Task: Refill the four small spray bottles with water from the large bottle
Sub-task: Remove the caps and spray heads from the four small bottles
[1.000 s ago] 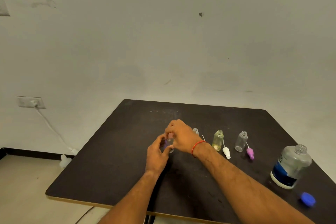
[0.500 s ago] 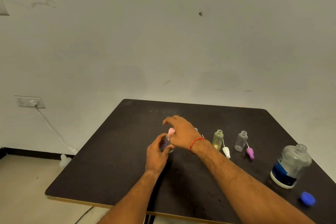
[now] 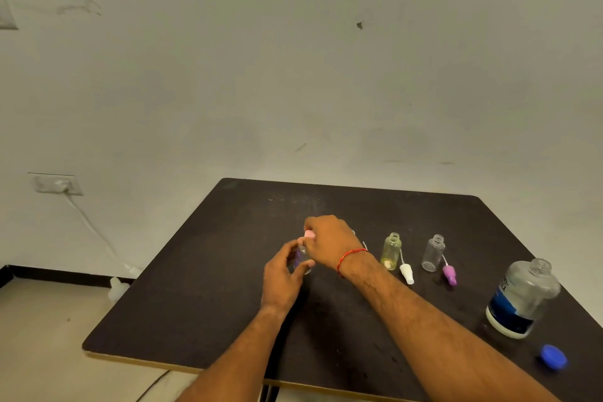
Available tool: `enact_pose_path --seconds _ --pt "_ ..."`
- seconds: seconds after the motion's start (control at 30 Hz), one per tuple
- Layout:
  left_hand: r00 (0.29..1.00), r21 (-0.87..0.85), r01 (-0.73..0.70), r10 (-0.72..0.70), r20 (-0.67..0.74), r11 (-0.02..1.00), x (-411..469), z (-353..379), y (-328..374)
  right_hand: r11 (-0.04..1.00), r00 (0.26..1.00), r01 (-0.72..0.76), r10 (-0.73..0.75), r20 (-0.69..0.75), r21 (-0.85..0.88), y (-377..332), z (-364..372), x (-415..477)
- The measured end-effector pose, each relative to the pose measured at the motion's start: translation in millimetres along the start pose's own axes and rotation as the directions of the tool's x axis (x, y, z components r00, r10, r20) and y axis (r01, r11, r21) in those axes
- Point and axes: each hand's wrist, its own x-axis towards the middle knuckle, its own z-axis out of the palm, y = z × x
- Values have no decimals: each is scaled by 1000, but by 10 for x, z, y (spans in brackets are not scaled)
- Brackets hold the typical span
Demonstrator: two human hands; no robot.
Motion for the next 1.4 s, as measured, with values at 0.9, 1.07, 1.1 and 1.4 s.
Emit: enact_pose_path --seconds 0.9,1.07,1.1,1.4 --pt "996 35 49 -46 -75 998 83 26 -78 786 933 -28 242 -266 618 291 136 -150" --pt "992 49 70 -65 -112 996 148 48 -124 665 878 -117 417 -236 738 392 512 -322" --pt "990 51 80 -73 -121 996 161 50 -120 640 865 -144 452 -218 755 392 570 -343" --pt "982 27 167 -164 -91 986 305 137 -171 681 813 -230 527 -247 695 379 923 -333"
